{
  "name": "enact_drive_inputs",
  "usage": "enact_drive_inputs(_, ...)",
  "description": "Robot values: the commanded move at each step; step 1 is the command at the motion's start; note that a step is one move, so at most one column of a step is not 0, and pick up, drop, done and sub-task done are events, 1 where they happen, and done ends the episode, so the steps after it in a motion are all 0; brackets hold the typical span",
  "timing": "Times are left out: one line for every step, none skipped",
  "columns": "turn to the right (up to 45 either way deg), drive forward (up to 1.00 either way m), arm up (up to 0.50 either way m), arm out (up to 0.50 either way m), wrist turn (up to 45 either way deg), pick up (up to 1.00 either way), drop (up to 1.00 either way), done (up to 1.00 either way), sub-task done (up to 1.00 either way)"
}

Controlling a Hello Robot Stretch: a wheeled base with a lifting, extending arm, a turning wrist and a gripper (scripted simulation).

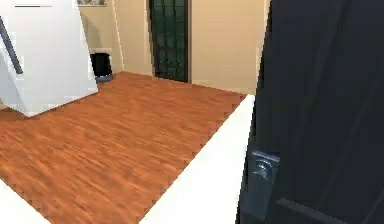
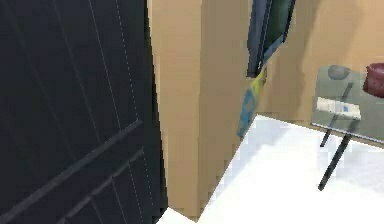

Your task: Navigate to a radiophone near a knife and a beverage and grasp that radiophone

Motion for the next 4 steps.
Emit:
enact_drive_inputs(-45.0, 0.00, 0.00, 0.00, 0.0, 0.00, 0.00, 0.00, 0.00)
enact_drive_inputs(-45.0, 0.00, 0.00, 0.00, 0.0, 0.00, 0.00, 0.00, 0.00)
enact_drive_inputs(-45.0, 0.00, 0.00, 0.00, 0.0, 0.00, 0.00, 0.00, 0.00)
enact_drive_inputs(-15.0, 0.00, 0.00, 0.00, 0.0, 0.00, 0.00, 0.00, 0.00)
